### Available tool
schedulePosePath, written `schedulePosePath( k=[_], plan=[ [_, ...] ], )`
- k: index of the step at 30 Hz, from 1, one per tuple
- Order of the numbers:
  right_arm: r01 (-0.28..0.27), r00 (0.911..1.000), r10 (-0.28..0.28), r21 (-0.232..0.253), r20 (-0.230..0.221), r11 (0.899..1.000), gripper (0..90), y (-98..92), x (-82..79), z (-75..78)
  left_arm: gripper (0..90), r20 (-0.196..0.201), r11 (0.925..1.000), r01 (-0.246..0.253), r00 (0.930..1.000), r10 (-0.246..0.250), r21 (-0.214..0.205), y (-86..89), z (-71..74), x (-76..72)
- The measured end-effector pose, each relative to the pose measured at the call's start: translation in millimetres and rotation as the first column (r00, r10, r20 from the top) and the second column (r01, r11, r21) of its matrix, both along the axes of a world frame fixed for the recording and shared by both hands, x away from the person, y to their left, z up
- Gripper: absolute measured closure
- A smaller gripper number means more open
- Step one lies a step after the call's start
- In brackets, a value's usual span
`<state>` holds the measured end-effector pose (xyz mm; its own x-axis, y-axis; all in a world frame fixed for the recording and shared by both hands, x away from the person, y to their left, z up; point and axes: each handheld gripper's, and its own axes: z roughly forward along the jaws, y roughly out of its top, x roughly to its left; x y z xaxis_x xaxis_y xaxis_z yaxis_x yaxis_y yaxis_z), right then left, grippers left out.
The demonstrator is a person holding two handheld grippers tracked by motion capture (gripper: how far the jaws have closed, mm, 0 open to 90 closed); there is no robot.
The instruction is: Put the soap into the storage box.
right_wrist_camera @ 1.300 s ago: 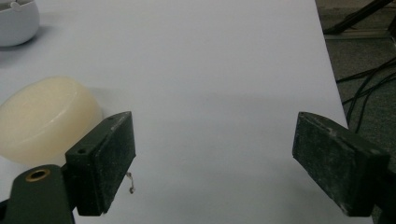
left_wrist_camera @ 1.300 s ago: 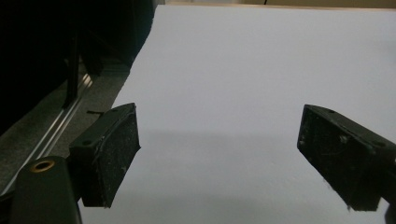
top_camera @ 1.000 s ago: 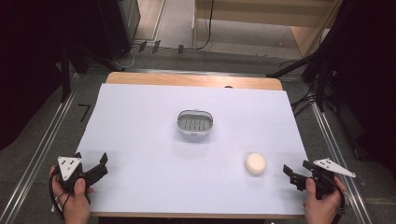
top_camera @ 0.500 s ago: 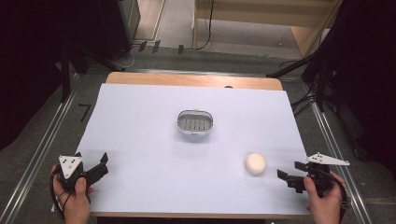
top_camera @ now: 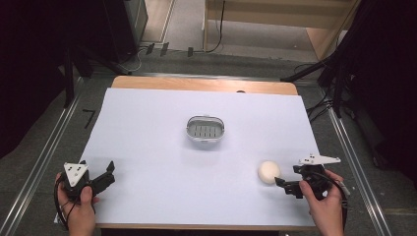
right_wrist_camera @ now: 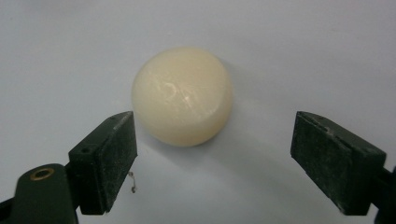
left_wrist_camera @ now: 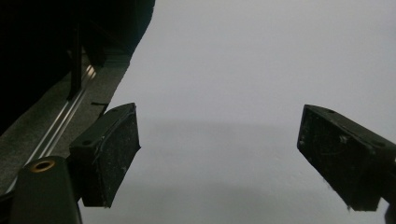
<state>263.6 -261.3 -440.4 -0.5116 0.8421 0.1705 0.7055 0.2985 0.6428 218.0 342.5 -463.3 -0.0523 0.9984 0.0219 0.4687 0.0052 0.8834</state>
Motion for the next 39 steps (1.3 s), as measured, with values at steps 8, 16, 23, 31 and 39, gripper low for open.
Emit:
schedulePosePath(
  k=[8,16,23,31,39],
  plan=[
    [-0.04,0.9988,0.04,0.001,-0.03,0.999,15.2,13.5,7.3,5.8,14.0,-0.003,1.0,-0.003,1.0,0.003,0.007,-0.6,-0.1,0.4],
    [-0.074,0.9946,0.072,-0.023,-0.074,0.997,15.0,31.5,16.3,9.3,14.0,-0.009,0.9999,0.004,1.0,-0.004,0.011,-1.1,-0.1,0.8],
    [-0.08,0.9924,0.076,-0.036,-0.096,0.996,14.7,41.3,24.3,7.4,14.0,-0.009,0.9999,0.002,1.0,-0.002,0.015,-1.5,-0.1,0.8],
    [-0.032,0.993,0.024,-0.069,-0.115,0.997,16.2,47.5,31.7,4.5,13.9,0.001,0.9999,-0.004,1.0,0.004,0.014,-1.4,-0.1,0.1],
    [0.027,0.9888,-0.041,-0.099,-0.143,0.995,24.4,50.4,35.9,-5.3,14.0,0.001,0.9999,0.002,1.0,-0.002,0.016,-1.7,-0.1,0.0]
  ],
)
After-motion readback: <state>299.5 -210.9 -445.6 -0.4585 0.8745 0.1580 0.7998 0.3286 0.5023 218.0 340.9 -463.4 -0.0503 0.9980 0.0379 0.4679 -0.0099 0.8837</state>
